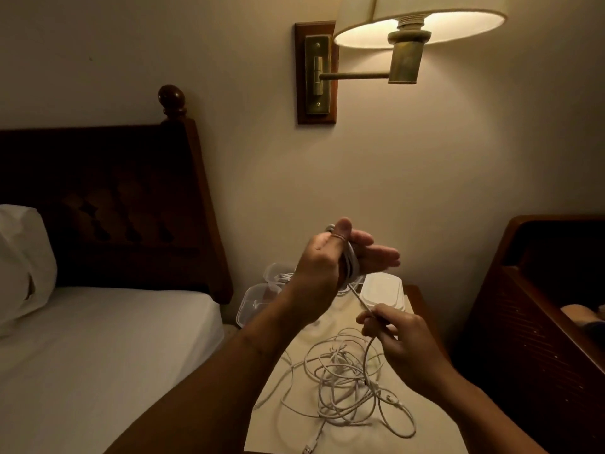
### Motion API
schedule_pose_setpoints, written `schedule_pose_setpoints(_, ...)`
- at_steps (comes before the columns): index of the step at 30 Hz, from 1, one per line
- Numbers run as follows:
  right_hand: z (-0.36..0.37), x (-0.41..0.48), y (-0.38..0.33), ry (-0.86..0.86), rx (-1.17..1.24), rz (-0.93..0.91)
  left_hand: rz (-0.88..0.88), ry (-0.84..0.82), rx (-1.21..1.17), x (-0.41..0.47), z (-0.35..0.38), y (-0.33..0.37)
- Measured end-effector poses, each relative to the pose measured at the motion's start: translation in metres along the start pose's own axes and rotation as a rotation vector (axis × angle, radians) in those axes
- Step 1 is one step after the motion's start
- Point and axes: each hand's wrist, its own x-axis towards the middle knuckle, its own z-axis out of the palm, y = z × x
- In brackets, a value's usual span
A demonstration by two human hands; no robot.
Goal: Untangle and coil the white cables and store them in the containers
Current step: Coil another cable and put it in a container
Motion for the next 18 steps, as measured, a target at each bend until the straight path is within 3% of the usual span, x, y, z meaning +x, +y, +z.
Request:
schedule_pose_setpoints(5, -0.001, 0.003, 0.010, 0.017, -0.152, -0.293, -0.026, 0.075, 0.524, 0.009, -0.009, -0.022)
schedule_pose_setpoints(10, 0.001, 0.008, -0.001, 0.099, -0.265, -0.498, -0.164, -0.073, 1.087, 0.011, -0.013, -0.034)
schedule_pose_setpoints(15, -0.006, 0.012, 0.001, 0.222, -0.469, -0.610, -0.415, -0.227, 0.970, 0.001, -0.028, -0.032)
schedule_pose_setpoints(18, -0.017, 0.019, 0.002, 0.288, -0.441, -0.599, -0.509, -0.297, 0.840, -0.005, -0.039, -0.033)
